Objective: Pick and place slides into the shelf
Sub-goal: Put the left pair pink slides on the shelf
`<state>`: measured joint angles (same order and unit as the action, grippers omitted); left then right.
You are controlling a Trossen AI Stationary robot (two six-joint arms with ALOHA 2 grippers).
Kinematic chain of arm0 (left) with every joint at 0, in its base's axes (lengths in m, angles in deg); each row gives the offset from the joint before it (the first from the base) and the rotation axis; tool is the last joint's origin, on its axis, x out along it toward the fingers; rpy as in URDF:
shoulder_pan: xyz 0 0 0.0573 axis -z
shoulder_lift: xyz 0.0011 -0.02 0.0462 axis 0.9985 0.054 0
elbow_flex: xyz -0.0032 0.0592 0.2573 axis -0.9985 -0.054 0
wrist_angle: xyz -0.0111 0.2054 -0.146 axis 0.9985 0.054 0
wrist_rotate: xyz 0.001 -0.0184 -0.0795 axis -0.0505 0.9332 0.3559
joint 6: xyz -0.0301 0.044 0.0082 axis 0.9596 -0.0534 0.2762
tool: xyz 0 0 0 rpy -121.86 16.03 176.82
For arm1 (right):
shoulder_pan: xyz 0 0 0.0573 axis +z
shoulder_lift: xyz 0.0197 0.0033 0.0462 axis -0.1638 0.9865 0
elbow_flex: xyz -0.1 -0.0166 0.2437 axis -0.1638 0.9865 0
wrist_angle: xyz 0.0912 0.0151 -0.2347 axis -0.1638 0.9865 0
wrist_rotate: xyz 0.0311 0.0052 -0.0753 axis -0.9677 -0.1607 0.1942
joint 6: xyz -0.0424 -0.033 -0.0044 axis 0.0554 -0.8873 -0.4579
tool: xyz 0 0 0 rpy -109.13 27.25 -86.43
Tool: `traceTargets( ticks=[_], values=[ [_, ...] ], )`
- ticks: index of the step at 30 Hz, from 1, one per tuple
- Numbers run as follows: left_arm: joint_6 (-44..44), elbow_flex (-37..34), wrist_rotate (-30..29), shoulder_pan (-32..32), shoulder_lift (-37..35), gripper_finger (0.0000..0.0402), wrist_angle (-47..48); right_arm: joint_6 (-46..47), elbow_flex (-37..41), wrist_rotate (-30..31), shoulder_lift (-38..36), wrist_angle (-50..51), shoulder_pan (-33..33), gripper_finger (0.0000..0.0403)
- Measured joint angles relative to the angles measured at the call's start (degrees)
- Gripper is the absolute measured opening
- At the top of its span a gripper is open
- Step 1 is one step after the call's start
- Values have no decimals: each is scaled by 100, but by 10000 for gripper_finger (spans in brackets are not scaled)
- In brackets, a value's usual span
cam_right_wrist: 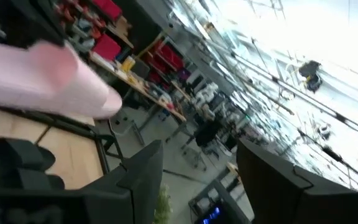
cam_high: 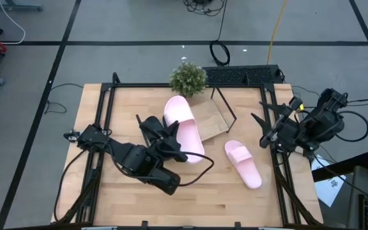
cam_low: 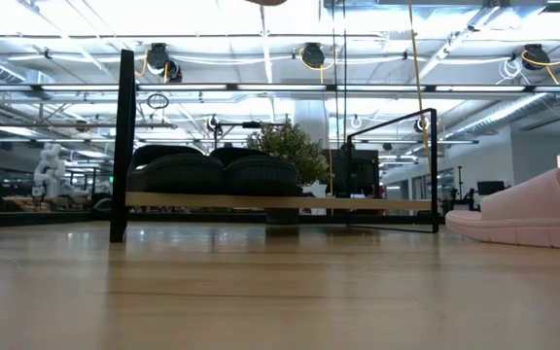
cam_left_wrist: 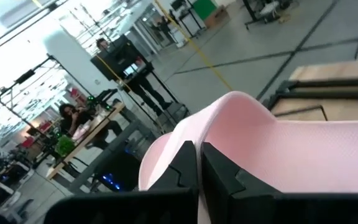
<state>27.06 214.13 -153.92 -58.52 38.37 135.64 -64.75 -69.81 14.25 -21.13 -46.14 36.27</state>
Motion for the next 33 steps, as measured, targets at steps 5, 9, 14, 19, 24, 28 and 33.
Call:
traceTargets(
  ticks=[5, 9, 14, 19, 24, 28, 33],
  values=[
    [-701, 9, 216, 36, -174, 0, -523, 4, 0, -469, 1, -100, 2, 196],
    [-1782, 22, 442, 68, -559, 0, -1463, 6, 0, -459, 1, -129, 0, 196],
    [-3715, 22, 1450, 42, -1027, 0, -3236, 6, 0, -459, 1, -128, 0, 196],
    [-4647, 28, 2999, -245, -1236, 0, -4261, 6, 0, -450, 1, -128, 0, 196],
    [-4242, -320, 3901, -693, -1226, 0, -4052, 7, 0, -290, 1, -126, 0, 196],
    [-4339, -1210, 4434, -967, -1226, 0, -4816, 2, 0, -47, 3, -128, 0, 196],
    [-4328, -2090, 4710, -1208, -1502, 0, -5649, -5, 0, 216, 3, -125, 0, 196]
  ],
)
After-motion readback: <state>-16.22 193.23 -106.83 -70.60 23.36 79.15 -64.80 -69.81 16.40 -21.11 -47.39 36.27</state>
